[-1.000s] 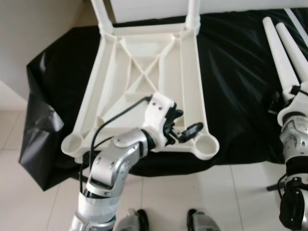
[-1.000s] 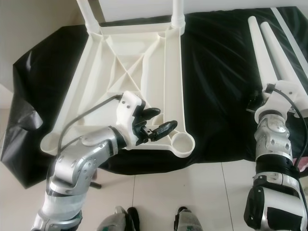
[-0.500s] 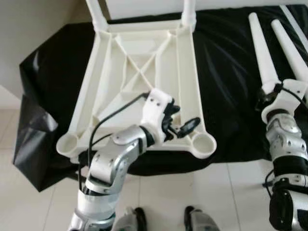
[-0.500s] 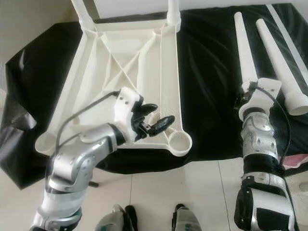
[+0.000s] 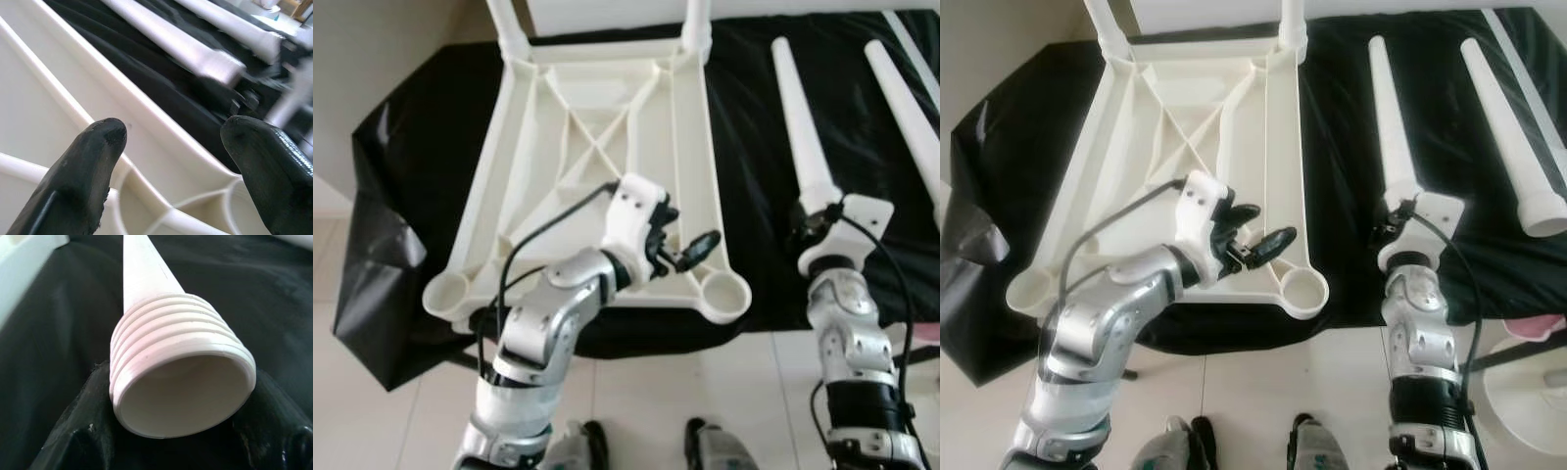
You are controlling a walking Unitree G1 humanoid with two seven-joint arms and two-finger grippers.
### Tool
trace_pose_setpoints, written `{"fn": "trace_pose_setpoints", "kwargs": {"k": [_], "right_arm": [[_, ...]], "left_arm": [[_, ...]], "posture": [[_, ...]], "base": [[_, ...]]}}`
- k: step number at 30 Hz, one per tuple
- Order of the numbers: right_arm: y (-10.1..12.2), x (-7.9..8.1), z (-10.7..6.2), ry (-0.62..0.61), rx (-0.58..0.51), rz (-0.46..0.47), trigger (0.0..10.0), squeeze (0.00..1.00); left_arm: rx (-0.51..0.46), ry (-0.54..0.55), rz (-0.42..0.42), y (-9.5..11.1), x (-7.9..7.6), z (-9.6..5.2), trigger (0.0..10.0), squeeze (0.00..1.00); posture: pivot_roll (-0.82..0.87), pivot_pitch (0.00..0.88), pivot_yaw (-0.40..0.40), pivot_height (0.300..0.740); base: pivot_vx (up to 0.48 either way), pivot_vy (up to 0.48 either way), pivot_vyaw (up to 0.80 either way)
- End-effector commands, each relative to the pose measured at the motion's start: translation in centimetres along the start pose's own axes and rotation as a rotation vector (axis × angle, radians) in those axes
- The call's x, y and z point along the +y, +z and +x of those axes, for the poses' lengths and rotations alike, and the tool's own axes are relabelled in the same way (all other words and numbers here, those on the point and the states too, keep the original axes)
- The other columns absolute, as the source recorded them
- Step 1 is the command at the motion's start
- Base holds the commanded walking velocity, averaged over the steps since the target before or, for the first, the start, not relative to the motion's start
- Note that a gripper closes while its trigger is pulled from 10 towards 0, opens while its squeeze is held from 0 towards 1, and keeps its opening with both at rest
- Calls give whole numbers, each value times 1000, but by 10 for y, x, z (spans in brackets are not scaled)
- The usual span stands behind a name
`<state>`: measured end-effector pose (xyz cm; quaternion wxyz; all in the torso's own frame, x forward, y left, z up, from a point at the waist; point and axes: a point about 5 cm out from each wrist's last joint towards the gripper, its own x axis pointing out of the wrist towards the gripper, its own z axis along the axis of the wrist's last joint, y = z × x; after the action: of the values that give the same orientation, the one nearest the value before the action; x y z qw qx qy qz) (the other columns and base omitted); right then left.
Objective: Building children table
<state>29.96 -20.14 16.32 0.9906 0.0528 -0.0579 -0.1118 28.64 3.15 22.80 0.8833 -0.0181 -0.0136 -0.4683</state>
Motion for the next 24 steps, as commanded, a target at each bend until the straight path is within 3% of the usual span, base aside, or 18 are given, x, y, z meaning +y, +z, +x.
{"fn": "trace_pose_setpoints", "kwargs": {"k": [1,3,5,11,18,20,24], "right_arm": [[-23,11,-17,13,112,-16,10000,0],[-23,11,-17,13,112,-16,10000,0],[-25,11,-36,-17,117,-32,10000,0],[-27,8,-49,-42,125,-41,10000,0],[-26,3,-83,-62,148,-20,10000,0],[-26,4,-83,-45,141,-13,10000,1000],[-21,5,-79,-37,116,-8,10000,1000]], "left_arm": [[-4,-8,16,0,4,0,10000,0],[-4,-8,16,0,4,0,10000,0],[-14,1,36,3,10,1,10000,0],[-22,5,46,4,12,2,10000,0],[-28,4,74,4,14,6,10000,0],[-22,-3,90,3,14,7,10000,0],[-19,-18,106,1,12,8,10000,0]], "posture": [[-26,168,79,740],[-26,168,79,740],[-41,142,73,740],[-50,131,69,740],[-68,106,55,740],[-72,104,55,740],[-73,101,54,740]], "base": [[0,0,0],[0,0,0],[0,0,0],[0,0,0],[0,0,0],[0,0,0],[0,0,0]]}}
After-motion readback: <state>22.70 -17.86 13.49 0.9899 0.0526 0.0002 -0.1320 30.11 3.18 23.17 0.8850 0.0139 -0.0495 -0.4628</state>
